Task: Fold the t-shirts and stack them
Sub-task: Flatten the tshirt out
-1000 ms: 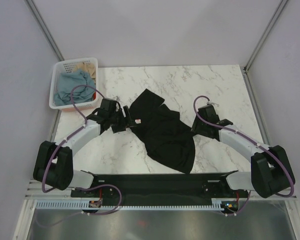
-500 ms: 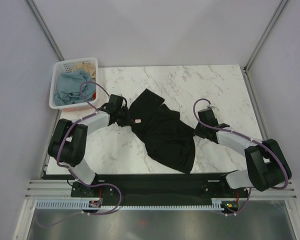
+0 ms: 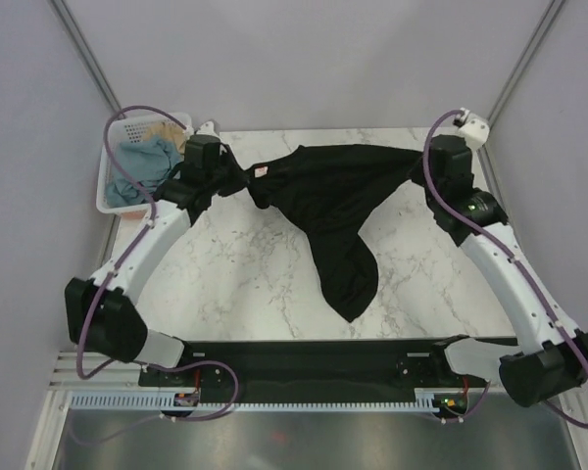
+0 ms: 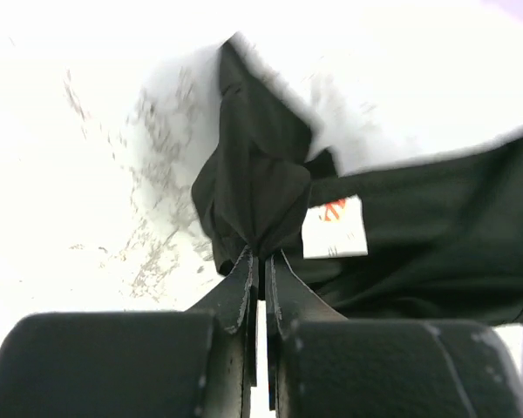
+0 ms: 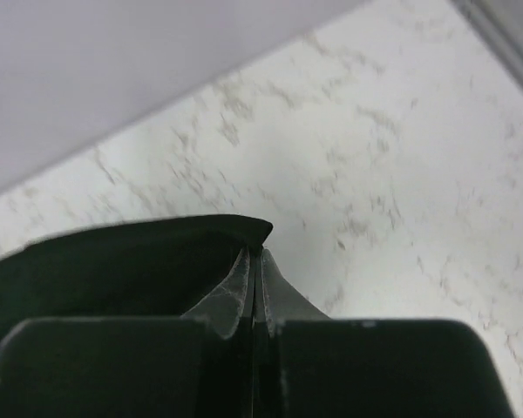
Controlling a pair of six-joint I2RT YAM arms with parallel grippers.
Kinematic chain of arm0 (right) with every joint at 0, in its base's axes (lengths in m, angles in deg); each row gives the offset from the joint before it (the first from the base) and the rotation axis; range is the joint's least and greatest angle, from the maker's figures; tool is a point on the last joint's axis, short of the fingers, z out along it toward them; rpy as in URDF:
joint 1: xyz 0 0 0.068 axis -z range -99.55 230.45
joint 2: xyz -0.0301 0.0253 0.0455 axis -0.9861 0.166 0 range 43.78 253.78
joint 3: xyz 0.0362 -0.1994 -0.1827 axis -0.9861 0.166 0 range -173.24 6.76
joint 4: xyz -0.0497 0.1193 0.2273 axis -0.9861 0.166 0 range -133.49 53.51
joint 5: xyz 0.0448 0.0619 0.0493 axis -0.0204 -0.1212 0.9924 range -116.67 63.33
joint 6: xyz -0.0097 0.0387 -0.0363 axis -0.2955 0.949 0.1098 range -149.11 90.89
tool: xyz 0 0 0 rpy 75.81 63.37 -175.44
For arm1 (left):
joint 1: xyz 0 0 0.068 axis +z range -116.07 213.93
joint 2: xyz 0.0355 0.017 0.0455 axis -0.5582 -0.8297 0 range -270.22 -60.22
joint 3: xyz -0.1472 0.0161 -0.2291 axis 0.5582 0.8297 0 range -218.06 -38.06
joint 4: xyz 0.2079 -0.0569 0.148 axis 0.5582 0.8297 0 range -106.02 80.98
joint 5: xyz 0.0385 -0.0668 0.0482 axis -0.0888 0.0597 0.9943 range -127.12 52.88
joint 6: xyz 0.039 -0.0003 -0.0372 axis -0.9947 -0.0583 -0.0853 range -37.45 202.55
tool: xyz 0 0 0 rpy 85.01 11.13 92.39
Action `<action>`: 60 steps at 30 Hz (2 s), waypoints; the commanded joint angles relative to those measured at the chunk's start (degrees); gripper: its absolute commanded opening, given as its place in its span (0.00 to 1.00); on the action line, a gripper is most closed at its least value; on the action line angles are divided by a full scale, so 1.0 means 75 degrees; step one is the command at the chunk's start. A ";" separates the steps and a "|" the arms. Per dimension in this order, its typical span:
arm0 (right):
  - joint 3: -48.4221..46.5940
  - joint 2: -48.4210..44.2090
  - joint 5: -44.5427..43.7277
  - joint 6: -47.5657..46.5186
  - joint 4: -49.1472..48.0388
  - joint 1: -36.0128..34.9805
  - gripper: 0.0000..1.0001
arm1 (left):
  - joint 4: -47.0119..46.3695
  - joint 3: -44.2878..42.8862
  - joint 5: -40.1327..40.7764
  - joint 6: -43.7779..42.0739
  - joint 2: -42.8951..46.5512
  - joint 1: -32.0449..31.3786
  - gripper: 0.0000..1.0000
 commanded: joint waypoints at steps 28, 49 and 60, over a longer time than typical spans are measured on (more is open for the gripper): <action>0.1409 0.0655 0.5319 -0.1444 -0.1892 -0.0319 0.00 | -0.0496 0.2892 -0.3507 -0.0916 0.1812 -0.0067 0.69; 0.2919 -0.1278 0.3360 -0.1080 -0.0871 -0.0296 0.00 | -0.1577 0.1380 -0.3843 -0.2230 -0.2350 -0.2470 0.61; 0.2955 -0.1243 0.3536 -0.1033 -0.0860 -0.0307 0.00 | -0.2069 0.1438 -0.3478 -0.1574 -0.2761 -0.2716 0.24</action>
